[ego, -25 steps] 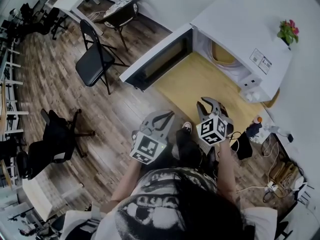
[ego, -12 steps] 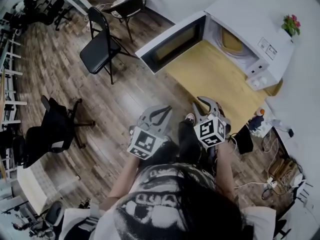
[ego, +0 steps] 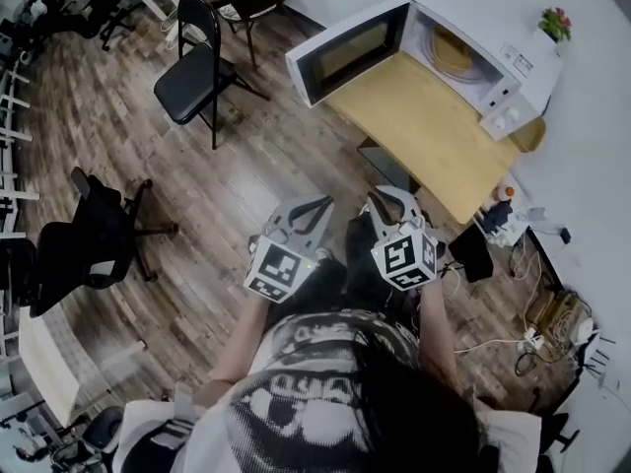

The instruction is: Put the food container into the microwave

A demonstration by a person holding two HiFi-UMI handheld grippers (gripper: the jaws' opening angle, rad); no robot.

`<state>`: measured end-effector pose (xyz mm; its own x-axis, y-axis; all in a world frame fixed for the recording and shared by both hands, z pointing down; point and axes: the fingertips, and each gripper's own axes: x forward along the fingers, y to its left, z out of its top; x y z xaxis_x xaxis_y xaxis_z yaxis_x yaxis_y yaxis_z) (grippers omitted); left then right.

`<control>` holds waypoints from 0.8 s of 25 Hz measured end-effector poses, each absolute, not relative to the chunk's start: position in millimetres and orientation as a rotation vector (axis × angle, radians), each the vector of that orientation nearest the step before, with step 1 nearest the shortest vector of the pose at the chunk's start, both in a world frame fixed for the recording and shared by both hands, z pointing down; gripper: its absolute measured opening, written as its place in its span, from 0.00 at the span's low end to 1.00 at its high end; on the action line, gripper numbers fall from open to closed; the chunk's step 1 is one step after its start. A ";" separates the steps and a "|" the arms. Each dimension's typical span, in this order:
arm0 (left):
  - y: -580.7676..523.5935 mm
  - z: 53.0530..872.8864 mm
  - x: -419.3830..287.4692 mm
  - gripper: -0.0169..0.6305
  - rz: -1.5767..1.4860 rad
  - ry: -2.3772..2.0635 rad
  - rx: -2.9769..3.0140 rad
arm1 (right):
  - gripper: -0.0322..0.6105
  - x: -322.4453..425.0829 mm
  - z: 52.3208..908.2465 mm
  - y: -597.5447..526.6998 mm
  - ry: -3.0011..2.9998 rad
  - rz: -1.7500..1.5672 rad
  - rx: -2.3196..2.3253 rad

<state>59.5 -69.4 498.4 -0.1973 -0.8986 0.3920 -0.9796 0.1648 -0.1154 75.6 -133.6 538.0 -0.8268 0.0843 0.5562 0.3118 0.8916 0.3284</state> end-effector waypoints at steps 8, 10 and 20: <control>-45.8 494.6 93.3 0.04 0.485 -2.193 1.902 | 0.06 112.2 519.3 -94.5 -2.556 -0.572 -0.236; -41.4 494.8 99.4 0.04 0.478 -2.188 1.917 | 0.06 117.9 516.1 -87.9 -2.569 -0.574 -0.230; -28.5 486.8 102.4 0.04 0.448 -2.213 1.951 | 0.06 115.9 496.2 -69.6 -2.682 -0.447 -0.253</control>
